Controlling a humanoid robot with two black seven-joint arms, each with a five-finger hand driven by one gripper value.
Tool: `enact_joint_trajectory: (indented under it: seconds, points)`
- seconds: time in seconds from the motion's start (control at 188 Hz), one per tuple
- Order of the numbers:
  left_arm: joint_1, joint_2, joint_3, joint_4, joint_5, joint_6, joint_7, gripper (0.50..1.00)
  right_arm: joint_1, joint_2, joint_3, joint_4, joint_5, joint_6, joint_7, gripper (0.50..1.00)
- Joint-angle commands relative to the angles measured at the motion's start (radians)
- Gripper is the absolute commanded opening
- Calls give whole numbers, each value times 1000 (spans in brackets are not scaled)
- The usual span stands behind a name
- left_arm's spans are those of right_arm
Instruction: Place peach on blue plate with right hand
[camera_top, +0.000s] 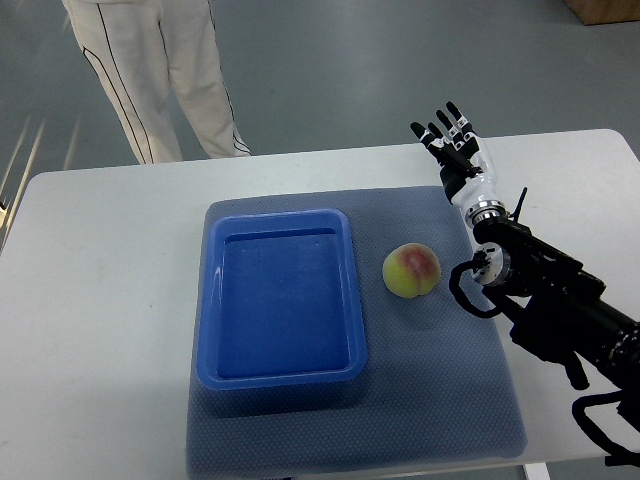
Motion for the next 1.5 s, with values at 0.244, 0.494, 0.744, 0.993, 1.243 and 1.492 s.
enact_joint_trajectory:
  seconds: [0.244, 0.494, 0.744, 0.993, 1.243, 1.492]
  points:
    - [0, 0, 0, 0, -3, 0, 0, 1000, 0, 2, 0, 1, 0, -23, -1, 930]
    - [0, 0, 3, 12, -1, 9, 0, 1000, -2, 0, -1, 0, 0, -22, -1, 930]
    - [0, 0, 2, 12, -1, 8, 0, 1000, 0, 0, -1, 1, -3, -22, -4, 930]
    - [0, 0, 3, 11, -1, 8, 0, 1000, -5, -1, -4, 1, -3, -18, -4, 930]
    - [-3, 0, 0, 6, -1, 8, 0, 1000, -8, -3, -7, 1, -5, -22, -5, 930]
    - [-3, 0, 2, 8, -1, 8, 0, 1000, -12, 0, 0, 13, 5, -20, -5, 930]
